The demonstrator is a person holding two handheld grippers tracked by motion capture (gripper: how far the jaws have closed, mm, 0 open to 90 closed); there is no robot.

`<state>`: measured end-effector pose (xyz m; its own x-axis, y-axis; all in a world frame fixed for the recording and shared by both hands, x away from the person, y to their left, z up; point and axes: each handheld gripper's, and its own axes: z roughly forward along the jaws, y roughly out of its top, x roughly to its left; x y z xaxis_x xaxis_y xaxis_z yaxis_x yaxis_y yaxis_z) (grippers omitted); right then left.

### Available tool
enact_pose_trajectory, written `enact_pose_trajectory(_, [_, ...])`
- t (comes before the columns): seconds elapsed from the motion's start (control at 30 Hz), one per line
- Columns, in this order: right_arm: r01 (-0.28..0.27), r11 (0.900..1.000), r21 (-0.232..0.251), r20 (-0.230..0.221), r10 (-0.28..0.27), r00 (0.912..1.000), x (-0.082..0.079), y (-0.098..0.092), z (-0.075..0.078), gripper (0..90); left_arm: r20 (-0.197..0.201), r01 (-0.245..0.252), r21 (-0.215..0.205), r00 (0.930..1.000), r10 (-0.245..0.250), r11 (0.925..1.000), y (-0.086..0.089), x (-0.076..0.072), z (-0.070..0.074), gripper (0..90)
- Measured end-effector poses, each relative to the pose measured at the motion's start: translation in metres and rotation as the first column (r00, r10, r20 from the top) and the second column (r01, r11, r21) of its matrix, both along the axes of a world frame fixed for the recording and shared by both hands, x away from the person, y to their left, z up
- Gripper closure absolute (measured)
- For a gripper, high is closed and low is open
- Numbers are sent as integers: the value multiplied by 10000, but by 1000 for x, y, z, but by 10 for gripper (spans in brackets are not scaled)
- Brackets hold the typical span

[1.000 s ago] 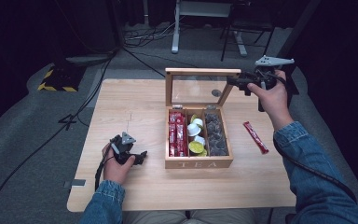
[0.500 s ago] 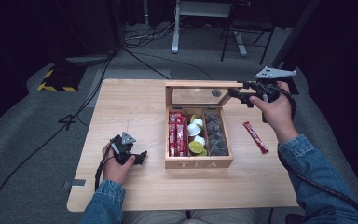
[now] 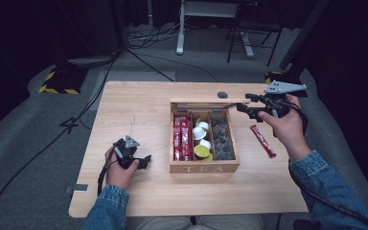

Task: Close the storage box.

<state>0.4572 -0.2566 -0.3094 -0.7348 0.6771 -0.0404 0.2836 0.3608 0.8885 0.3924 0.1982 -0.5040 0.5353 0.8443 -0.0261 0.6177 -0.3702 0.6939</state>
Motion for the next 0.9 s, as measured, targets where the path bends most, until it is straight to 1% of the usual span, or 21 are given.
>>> enact_pose_trajectory(0.17, [-75,9999,-81,-128,74,9999,-8,-1,-5,420,-4,7,2,10000,-7,10000,0,0,0,150])
enact_pose_trajectory(0.4, [-183,9993,-336,-180,177,9997,-20,-1,-12,420,5,-13,-3,10000,13,10000,0,1,0,150])
enact_pose_trajectory(0.5, [-281,9992,-287,-209,275,9994,-25,-1,-14,421,12,-2,17,10000,2,10000,-1,1,0,150])
enact_pose_trajectory(0.6, [-324,9985,-440,-205,315,9993,-29,-1,-17,421,30,3,10,10000,-3,10000,-1,1,0,150])
enact_pose_trajectory(0.7, [-408,9980,-492,-253,396,9989,-34,-1,-20,421,21,-4,8,10000,4,10000,-1,1,0,150])
enact_pose_trajectory(0.9, [-448,9971,-623,-174,437,9989,-43,0,-26,421,2,-10,-14,10000,10,10000,-1,1,0,150])
